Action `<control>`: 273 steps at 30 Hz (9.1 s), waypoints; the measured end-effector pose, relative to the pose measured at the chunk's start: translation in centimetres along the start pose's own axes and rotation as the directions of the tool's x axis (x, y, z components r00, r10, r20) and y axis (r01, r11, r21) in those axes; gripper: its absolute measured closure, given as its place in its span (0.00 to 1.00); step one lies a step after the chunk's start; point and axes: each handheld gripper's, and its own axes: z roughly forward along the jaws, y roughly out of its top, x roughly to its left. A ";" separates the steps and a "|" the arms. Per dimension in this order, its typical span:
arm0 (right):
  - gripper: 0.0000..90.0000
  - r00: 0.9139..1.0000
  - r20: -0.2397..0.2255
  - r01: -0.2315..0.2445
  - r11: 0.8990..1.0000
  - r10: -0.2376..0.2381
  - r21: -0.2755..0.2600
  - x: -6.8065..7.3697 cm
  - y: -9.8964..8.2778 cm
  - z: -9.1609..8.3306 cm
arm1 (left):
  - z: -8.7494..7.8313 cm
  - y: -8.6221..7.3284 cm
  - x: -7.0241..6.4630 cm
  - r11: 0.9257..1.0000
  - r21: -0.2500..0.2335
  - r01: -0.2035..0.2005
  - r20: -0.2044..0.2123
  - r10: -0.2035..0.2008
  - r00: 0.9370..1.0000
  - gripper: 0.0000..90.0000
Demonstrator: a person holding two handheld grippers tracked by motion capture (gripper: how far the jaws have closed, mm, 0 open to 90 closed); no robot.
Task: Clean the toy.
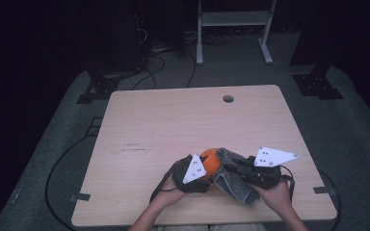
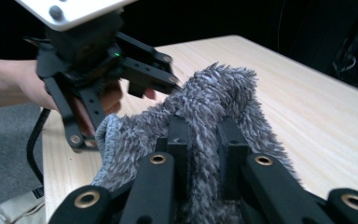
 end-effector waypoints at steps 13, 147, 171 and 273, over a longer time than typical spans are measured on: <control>0.86 0.997 0.045 -0.066 0.997 0.064 0.045 -1.6 -2.3 -0.6 | 0.6 -1.1 0.4 0.996 -0.010 0.084 0.046 -0.084 0.995 0.30; 0.86 0.993 -0.110 0.055 0.994 -0.045 0.091 0.9 -1.0 1.3 | 0.1 -1.4 -0.1 0.999 0.031 -0.009 0.119 0.005 0.993 0.33; 0.86 0.993 0.038 -0.112 0.984 0.107 0.137 -4.1 -5.5 -4.6 | -1.9 -0.4 0.8 1.000 -0.017 0.001 0.172 0.002 0.985 0.20; 0.33 0.970 0.109 -0.228 0.969 0.218 0.093 -6.7 -7.4 -5.8 | -2.6 -0.1 8.1 0.977 0.014 0.212 -0.142 -0.208 0.968 0.11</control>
